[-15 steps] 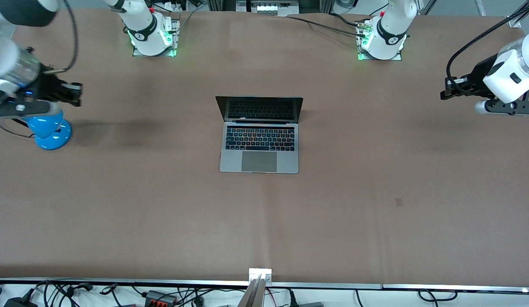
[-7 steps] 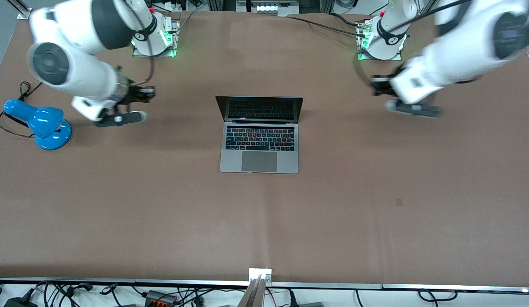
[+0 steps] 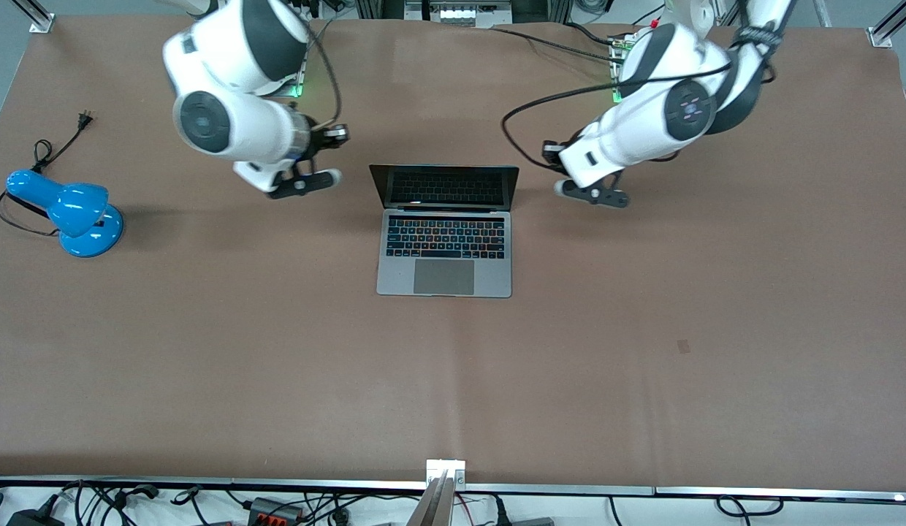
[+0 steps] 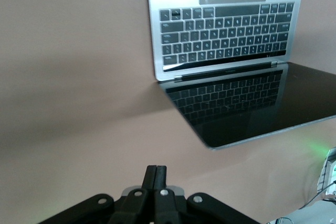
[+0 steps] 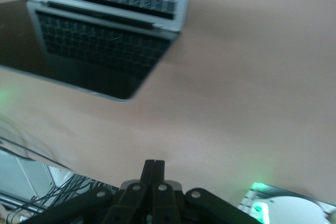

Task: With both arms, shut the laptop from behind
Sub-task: 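Move the left gripper and the right gripper toward the laptop screen's back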

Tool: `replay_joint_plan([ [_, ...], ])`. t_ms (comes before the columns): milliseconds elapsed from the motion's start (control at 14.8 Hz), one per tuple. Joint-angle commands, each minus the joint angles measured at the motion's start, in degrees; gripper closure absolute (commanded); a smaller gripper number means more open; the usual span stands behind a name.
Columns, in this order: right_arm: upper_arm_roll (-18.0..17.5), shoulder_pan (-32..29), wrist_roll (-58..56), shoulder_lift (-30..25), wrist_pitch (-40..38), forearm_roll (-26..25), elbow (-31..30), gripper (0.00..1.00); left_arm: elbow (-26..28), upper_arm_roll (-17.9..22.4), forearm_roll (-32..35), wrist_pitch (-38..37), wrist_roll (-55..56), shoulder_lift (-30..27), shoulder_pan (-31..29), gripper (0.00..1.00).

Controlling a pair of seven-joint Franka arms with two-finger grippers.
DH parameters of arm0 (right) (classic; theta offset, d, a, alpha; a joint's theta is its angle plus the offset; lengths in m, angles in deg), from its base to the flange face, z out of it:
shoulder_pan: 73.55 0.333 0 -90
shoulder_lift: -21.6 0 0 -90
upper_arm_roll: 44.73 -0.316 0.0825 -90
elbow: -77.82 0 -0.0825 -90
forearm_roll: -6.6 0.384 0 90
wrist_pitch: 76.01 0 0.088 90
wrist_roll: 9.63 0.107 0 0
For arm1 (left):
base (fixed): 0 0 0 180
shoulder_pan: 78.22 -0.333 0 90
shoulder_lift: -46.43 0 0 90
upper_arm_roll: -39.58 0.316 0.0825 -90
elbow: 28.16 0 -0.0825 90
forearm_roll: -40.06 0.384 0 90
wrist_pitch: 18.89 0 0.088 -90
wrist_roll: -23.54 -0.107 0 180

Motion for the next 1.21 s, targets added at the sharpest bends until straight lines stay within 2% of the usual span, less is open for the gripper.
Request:
replay_joint_plan([
  [0,0.8,4.0,0.7,1.4,2.9,2.1,-1.5,1.00,2.9,-3.6,-1.1,4.6,0.6,1.3,-1.0,1.00],
  [269,0.8,7.1,3.1,2.9,4.2,2.1,-2.2,1.00,5.2,-6.5,-1.2,4.5,0.8,-0.4,-1.3,1.00],
  [606,0.8,8.8,3.9,4.4,6.1,2.2,-2.0,1.00,5.3,-11.1,-1.3,5.2,4.2,-0.4,-1.0,1.00],
  [741,0.8,8.8,3.9,5.1,7.5,2.1,-1.7,1.00,5.6,-11.7,-1.3,6.6,4.5,-0.1,-0.9,1.00],
  [1145,0.8,9.8,4.0,8.3,13.4,2.2,0.8,1.00,4.6,-11.9,-1.2,14.8,4.6,6.8,-0.8,1.00],
])
